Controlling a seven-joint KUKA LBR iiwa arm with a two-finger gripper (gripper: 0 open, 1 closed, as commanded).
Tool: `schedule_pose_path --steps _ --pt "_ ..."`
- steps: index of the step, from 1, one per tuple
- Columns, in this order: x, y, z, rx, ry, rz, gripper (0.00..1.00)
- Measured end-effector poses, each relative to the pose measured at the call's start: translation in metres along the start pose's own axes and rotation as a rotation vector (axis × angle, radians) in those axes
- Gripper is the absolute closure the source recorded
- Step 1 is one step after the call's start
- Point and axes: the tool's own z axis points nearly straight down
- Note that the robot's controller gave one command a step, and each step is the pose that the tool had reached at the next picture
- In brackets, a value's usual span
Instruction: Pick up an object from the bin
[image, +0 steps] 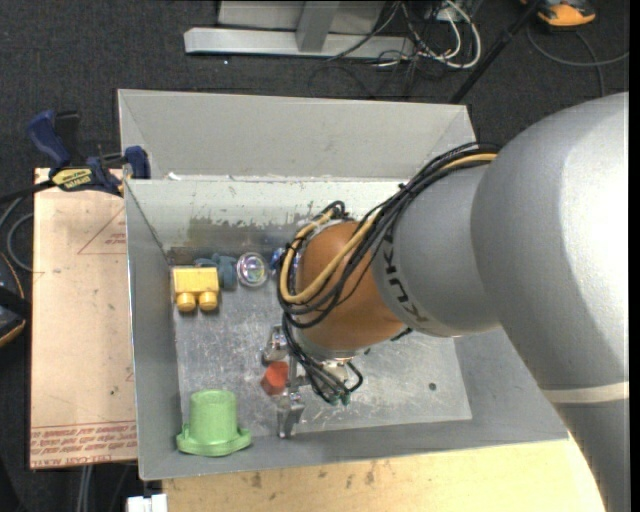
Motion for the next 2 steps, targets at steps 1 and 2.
schedule_pose_path --steps 1,2 --pt "0.0071 -0.0067 -0.0276 0.001 0.006 0.297 0.00" --pt "0.0098 -0.0068 -0.0268 0.001 0.008 0.129 0.00"
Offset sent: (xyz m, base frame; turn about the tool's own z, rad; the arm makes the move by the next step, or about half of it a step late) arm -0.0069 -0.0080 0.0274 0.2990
